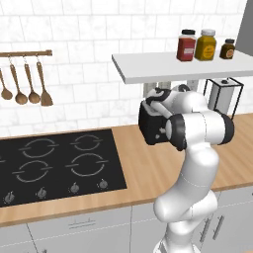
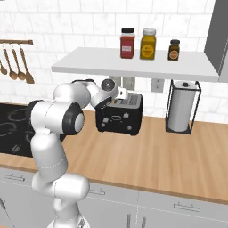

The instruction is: Start the toaster. Once the lever pops up, take the bread to the plate on the dining counter.

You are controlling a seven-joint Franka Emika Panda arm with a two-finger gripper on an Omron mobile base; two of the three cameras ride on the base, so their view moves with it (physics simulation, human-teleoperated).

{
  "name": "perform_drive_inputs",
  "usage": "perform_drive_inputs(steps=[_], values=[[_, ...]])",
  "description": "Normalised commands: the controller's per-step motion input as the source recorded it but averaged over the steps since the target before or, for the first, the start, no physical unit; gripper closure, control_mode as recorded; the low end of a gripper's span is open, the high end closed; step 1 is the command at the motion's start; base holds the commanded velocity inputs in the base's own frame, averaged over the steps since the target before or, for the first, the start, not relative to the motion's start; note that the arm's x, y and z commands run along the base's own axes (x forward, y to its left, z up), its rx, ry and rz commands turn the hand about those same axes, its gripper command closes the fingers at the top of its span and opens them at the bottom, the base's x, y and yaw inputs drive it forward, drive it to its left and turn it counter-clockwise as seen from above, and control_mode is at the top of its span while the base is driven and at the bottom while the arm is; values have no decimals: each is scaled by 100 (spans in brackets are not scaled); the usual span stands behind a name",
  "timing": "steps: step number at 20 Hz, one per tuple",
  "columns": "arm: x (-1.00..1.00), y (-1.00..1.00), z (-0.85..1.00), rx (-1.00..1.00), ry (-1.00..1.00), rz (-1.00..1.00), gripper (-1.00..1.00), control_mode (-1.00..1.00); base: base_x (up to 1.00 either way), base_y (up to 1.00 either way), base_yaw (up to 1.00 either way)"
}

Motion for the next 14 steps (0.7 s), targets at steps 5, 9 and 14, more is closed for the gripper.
perform_drive_inputs(steps=[5, 9, 14], values=[[0, 0, 0, 0, 0, 0, -100, -100, 0, 0, 0], [0, 0, 0, 0, 0, 0, -100, -100, 0, 0, 0], [0, 0, 0, 0, 0, 0, -100, -100, 0, 0, 0]])
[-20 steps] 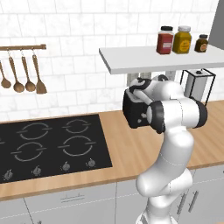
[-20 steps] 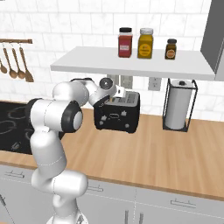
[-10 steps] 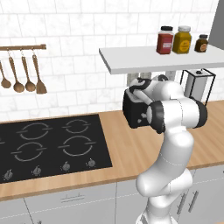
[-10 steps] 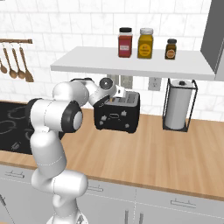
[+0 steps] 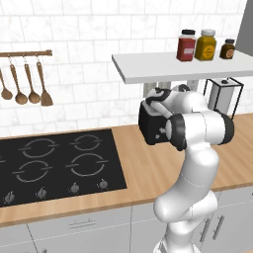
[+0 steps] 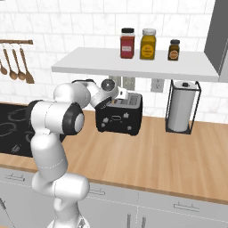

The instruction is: Start the toaster. Once the lever pops up, take the bread to the plate on the dining counter.

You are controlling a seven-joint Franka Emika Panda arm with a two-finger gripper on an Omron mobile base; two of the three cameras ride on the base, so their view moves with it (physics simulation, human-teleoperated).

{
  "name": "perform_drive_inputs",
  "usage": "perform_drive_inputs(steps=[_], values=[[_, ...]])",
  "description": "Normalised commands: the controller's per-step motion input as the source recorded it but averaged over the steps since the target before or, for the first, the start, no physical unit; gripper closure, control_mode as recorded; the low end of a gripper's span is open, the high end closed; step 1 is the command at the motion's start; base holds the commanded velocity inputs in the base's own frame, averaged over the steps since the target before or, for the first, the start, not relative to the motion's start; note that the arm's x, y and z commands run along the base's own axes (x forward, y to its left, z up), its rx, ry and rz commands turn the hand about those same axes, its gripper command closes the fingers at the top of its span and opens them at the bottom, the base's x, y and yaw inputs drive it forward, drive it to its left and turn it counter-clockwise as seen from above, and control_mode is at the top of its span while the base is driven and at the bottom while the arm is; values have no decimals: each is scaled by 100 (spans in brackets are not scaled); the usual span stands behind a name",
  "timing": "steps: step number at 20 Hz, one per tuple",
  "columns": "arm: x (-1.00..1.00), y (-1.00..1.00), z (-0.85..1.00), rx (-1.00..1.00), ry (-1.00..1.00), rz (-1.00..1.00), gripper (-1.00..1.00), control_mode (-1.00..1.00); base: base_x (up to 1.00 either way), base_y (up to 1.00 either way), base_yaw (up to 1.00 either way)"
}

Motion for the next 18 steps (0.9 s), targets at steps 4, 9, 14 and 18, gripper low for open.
perform_drive_inputs(steps=[4, 9, 14, 18], values=[[0, 0, 0, 0, 0, 0, -100, -100, 0, 0, 0], [0, 0, 0, 0, 0, 0, -100, -100, 0, 0, 0], [0, 0, 0, 0, 0, 0, -100, -100, 0, 0, 0], [0, 0, 0, 0, 0, 0, -100, -100, 0, 0, 0]])
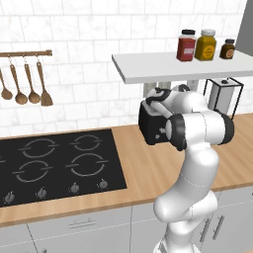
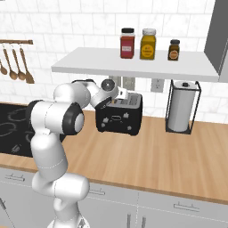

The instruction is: Start the toaster. Once the lever pops up, take the bread to the plate on the dining counter.

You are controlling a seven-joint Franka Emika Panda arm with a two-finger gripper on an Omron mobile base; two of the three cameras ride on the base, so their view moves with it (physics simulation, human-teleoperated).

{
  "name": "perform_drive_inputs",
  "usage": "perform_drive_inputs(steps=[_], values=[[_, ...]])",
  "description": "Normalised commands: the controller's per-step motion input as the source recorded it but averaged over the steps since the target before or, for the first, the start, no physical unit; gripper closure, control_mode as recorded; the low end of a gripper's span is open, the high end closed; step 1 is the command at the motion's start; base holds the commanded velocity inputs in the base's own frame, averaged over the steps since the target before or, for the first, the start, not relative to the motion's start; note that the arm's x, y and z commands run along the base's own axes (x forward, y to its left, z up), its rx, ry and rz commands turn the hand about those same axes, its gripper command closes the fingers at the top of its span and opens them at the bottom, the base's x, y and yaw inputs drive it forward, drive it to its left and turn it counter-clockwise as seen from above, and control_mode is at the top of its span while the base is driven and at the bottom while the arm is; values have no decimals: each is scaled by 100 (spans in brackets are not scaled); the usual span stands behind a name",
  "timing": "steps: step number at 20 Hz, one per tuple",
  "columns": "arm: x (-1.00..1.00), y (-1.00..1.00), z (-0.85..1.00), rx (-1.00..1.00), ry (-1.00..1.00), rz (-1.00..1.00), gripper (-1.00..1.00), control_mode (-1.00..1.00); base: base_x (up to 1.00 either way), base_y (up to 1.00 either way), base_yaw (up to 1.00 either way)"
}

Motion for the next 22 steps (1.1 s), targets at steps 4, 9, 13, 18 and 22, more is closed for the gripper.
perform_drive_inputs(steps=[4, 9, 13, 18, 22], values=[[0, 0, 0, 0, 0, 0, -100, -100, 0, 0, 0], [0, 0, 0, 0, 0, 0, -100, -100, 0, 0, 0], [0, 0, 0, 0, 0, 0, -100, -100, 0, 0, 0], [0, 0, 0, 0, 0, 0, -100, -100, 0, 0, 0], [0, 0, 0, 0, 0, 0, -100, -100, 0, 0, 0]])
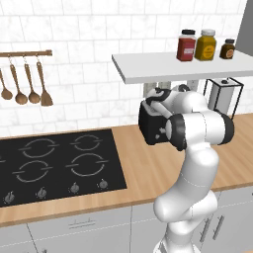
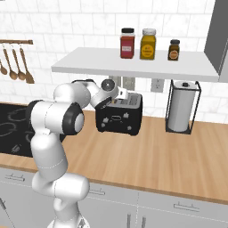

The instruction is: Start the toaster. Once the lever pops up, take the bread to the plate on the dining counter.

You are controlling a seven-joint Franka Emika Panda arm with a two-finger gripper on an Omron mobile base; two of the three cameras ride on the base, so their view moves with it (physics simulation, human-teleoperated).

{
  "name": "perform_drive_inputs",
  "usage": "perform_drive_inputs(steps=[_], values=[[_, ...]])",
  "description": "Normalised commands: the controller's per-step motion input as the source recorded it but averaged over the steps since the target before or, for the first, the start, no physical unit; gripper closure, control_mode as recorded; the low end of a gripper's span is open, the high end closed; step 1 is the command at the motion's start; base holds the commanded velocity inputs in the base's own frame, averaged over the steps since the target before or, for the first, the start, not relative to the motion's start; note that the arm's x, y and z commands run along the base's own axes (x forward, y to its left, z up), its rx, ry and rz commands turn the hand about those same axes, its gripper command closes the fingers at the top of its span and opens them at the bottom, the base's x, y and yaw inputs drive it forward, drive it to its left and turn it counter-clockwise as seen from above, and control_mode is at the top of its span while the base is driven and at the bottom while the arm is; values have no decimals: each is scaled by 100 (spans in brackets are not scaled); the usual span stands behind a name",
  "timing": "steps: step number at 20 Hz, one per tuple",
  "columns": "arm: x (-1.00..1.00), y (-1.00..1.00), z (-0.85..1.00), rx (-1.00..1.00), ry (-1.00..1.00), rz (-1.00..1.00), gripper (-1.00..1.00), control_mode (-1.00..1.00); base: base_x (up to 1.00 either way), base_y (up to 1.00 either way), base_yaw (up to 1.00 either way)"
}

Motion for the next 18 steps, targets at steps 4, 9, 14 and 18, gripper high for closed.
perform_drive_inputs(steps=[4, 9, 14, 18], values=[[0, 0, 0, 0, 0, 0, -100, -100, 0, 0, 0], [0, 0, 0, 0, 0, 0, -100, -100, 0, 0, 0], [0, 0, 0, 0, 0, 0, -100, -100, 0, 0, 0], [0, 0, 0, 0, 0, 0, -100, -100, 0, 0, 0]])
